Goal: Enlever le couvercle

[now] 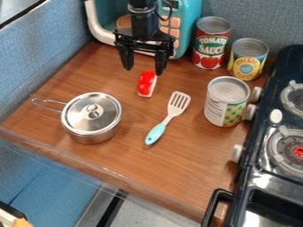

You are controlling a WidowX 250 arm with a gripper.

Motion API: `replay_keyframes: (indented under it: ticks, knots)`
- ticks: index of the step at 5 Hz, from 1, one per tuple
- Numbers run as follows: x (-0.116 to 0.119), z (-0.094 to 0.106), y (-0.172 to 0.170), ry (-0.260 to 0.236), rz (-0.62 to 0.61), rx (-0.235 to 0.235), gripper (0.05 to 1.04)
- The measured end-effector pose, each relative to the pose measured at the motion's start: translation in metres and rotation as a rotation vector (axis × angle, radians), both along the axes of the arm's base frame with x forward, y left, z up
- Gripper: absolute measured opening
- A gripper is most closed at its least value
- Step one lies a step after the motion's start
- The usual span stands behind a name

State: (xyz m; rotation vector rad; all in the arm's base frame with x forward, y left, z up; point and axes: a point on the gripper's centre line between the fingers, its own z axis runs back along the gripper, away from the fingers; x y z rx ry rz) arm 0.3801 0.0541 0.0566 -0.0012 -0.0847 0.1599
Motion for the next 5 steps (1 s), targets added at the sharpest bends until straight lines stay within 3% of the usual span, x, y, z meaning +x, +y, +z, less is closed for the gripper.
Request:
replay_keyframes:
  ticks: [1, 2, 4, 5]
  knots:
    - [-0.005, -0.015, -0.001, 0.041, -0.005, -0.006, 1.000]
    - [-0.024, -0.021, 0.003, 0.056, -0.028, 0.014, 1.000]
    - [-0.055, -0.002, 0.028, -0.016, -0.031, -0.014, 1.000]
    - [-0.070, -0.010, 0.038, -0.007, -0.062, -0.013, 1.000]
